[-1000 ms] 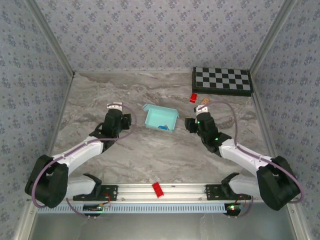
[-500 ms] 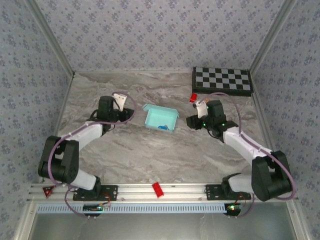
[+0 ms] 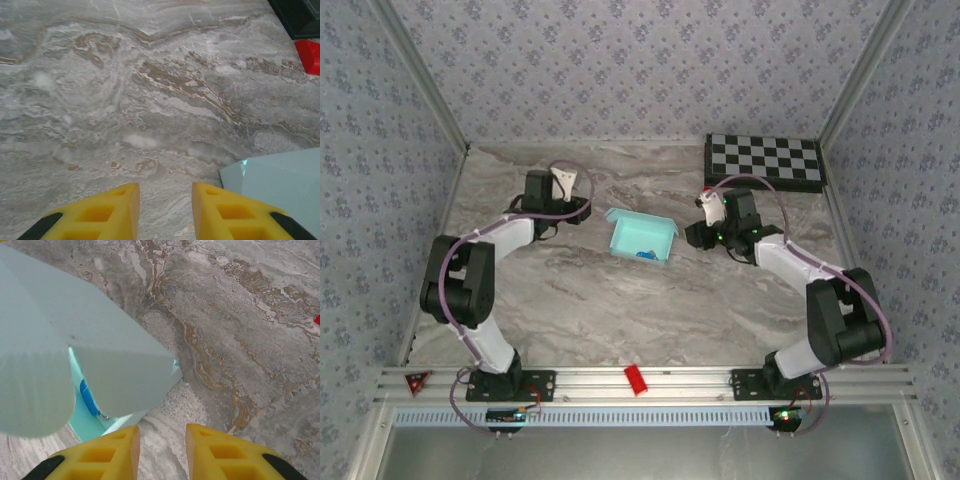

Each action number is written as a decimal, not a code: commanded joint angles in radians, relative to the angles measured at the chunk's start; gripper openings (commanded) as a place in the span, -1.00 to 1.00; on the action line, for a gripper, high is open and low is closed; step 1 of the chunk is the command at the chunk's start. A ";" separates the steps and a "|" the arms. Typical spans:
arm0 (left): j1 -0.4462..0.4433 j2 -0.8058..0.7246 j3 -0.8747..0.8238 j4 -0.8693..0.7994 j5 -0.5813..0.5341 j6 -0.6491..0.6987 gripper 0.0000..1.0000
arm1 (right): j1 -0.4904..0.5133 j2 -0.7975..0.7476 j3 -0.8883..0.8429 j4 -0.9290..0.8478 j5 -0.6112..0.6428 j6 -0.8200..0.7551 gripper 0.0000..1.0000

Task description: Fold the paper box

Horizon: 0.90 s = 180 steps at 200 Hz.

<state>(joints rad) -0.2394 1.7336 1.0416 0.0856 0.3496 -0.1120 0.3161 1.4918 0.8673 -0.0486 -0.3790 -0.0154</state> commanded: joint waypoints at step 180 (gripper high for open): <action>-0.073 0.038 0.014 -0.036 0.184 -0.059 -0.42 | 0.040 0.186 0.160 -0.013 -0.051 0.095 -0.40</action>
<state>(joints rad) -0.3035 1.7771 1.0760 0.0189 0.4728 -0.1528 0.3477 1.6569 0.9867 -0.0502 -0.4023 0.0635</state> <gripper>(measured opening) 0.288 0.299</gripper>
